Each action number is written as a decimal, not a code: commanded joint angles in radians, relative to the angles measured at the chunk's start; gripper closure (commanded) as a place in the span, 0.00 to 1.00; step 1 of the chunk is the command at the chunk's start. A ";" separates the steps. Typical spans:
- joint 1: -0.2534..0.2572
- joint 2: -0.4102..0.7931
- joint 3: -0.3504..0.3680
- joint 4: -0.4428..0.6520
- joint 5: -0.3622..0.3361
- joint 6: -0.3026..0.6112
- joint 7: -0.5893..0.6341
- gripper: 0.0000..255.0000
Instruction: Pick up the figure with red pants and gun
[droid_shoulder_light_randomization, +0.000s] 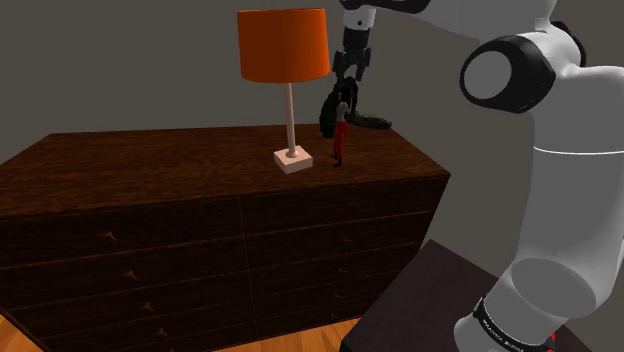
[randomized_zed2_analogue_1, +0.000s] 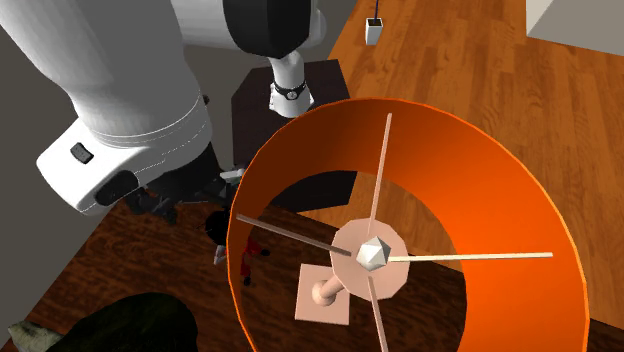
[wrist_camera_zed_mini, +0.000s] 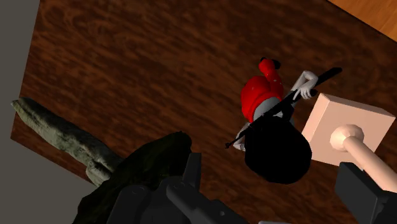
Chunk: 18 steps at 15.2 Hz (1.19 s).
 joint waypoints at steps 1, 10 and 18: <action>-0.001 0.015 0.002 -0.003 0.004 0.016 -0.002 0.00; 0.007 -0.037 0.001 -0.156 -0.003 0.118 0.002 1.00; 0.007 -0.025 0.001 -0.141 -0.002 0.114 0.003 1.00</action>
